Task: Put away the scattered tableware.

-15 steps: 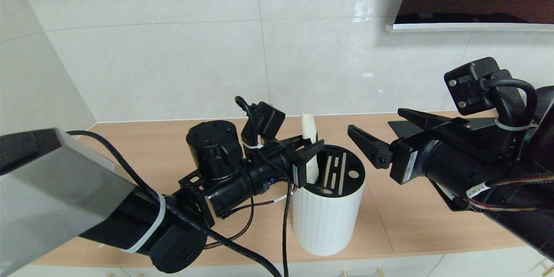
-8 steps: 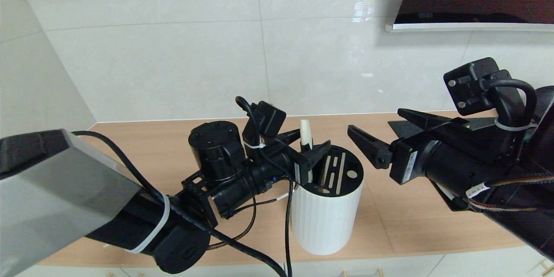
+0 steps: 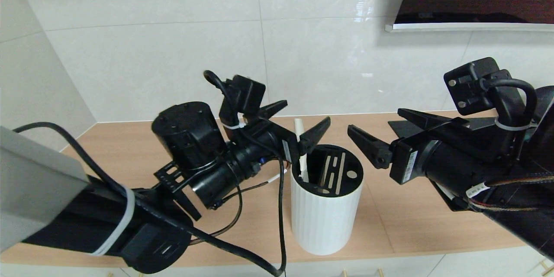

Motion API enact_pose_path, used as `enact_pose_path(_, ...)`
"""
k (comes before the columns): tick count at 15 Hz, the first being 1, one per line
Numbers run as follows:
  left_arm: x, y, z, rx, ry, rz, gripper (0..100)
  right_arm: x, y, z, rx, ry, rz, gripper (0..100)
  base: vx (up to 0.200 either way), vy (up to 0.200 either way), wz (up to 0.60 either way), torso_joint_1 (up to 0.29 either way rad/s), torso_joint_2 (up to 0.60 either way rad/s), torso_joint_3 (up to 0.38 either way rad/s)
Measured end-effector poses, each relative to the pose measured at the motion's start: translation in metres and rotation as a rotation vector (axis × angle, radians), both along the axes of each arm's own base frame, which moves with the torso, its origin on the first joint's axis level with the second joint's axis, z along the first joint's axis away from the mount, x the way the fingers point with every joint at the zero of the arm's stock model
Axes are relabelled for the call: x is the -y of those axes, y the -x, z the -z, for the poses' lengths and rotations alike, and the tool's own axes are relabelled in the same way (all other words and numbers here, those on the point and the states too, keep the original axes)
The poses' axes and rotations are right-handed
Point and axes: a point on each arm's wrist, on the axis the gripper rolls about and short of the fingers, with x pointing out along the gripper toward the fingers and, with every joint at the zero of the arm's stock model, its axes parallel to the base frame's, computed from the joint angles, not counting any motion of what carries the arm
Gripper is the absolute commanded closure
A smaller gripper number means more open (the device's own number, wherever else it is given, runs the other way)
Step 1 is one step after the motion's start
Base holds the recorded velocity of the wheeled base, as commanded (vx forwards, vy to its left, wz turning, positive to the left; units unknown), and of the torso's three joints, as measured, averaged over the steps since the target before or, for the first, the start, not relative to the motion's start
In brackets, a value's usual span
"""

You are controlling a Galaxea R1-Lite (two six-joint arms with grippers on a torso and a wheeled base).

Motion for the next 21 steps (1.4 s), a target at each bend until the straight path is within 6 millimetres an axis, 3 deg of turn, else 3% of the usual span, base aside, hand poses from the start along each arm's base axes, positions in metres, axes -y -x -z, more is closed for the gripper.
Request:
enact_pose_path(3, -0.022, 0.019, -0.043, 0.098, 0.087, -0.034, 0, 0.009, -0.005, -0.003, 0.009, -0.011, 0.036, 0, 0.0, 0.0, 0.0, 0.0, 0.0, 0.0)
enact_pose_path(5, -0.047, 0.036, -0.073, 0.171, 0.143, -0.064, 0, 0.03, -0.009, -0.012, 0.036, -0.04, 0.106, 0, 0.0, 0.0, 0.0, 0.0, 0.0, 0.0)
enact_pose_path(7, -0.079, 0.061, -0.092, 0.217, 0.179, -0.105, 0, 0.055, 0.0, -0.019, 0.069, -0.07, 0.168, 0, 0.0, 0.0, 0.0, 0.0, 0.0, 0.0)
enact_pose_path(10, -0.12, 0.105, -0.088, 0.19, 0.161, -0.161, 0, 0.096, 0.028, -0.018, 0.11, -0.097, 0.256, 0, 0.0, 0.0, 0.0, 0.0, 0.0, 0.0)
enact_pose_path(15, -0.179, 0.199, -0.066, 0.003, 0.084, -0.219, 0, 0.163, 0.105, 0.01, 0.14, -0.056, 0.45, 0, 0.0, 0.0, 0.0, 0.0, 0.0, 0.0)
enact_pose_path(18, -0.206, 0.251, -0.048, -0.031, 0.084, -0.307, 0, 0.182, 0.151, 0.027, 0.166, -0.04, 0.588, 0, 0.0, 0.0, 0.0, 0.0, 0.0, 0.0)
enact_pose_path(21, -0.217, 0.293, -0.033, 0.036, 0.115, -0.4, 0, 0.188, 0.195, 0.04, 0.241, -0.037, 0.692, 0, 0.0, 0.0, 0.0, 0.0, 0.0, 0.0)
